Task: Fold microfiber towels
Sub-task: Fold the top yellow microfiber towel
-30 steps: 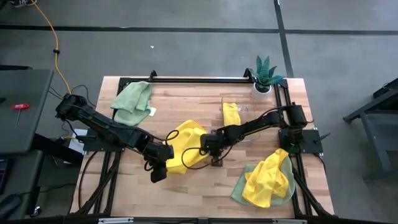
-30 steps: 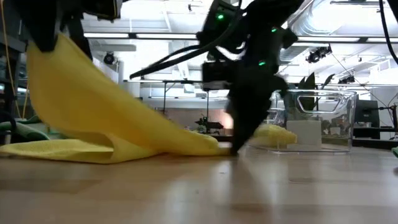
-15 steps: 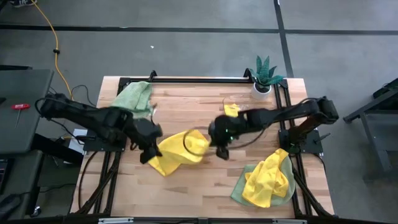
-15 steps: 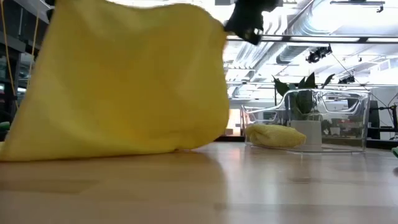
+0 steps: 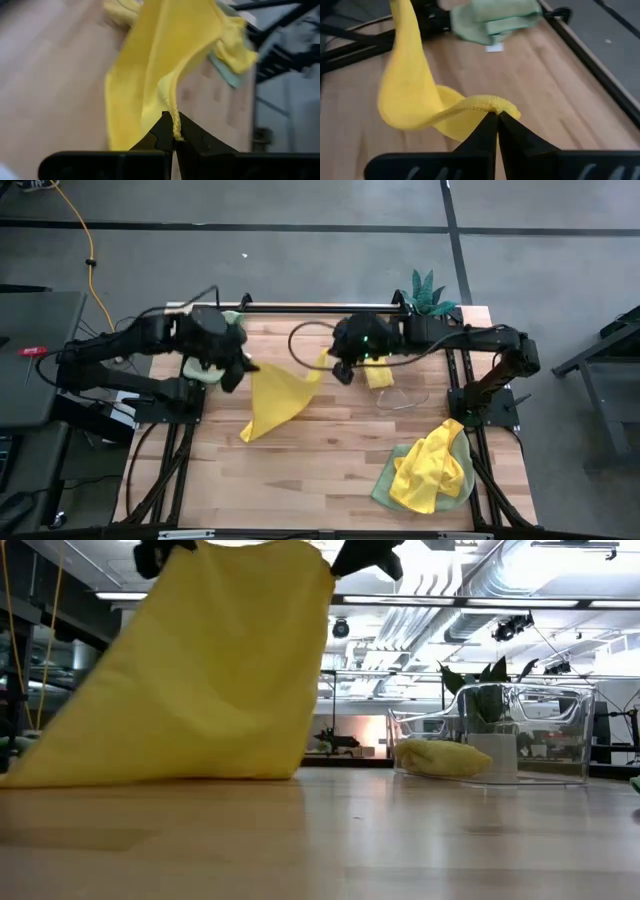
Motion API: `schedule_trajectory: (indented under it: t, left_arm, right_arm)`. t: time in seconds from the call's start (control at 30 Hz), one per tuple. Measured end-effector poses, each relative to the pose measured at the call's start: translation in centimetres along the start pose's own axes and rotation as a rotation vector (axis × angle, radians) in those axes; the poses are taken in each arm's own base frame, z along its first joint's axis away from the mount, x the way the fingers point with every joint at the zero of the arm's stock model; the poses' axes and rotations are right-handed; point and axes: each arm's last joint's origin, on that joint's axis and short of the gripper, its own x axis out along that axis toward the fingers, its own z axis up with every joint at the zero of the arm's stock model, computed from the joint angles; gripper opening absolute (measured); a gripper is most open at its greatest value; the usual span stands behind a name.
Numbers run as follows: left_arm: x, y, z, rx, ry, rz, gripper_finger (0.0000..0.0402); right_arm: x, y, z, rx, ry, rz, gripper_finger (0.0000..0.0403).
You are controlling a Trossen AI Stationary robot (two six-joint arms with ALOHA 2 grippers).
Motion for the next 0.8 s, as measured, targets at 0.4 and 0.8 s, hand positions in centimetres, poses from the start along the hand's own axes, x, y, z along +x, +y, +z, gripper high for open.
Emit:
schedule_trajectory:
  t: [0.4, 0.8]
  left_arm:
    - [-1.9, 5.3, 7.1, 0.199, -0.071, 0.439, 0.0]
    - [-5.9, 5.1, 10.4, 0.404, -0.127, 0.799, 0.0]
  right_arm:
    - [-0.7, -5.1, 2.2, 0.022, -0.078, -0.21, 0.0]
    - [-3.6, -5.0, 4.5, -0.093, -0.179, -0.402, 0.0]
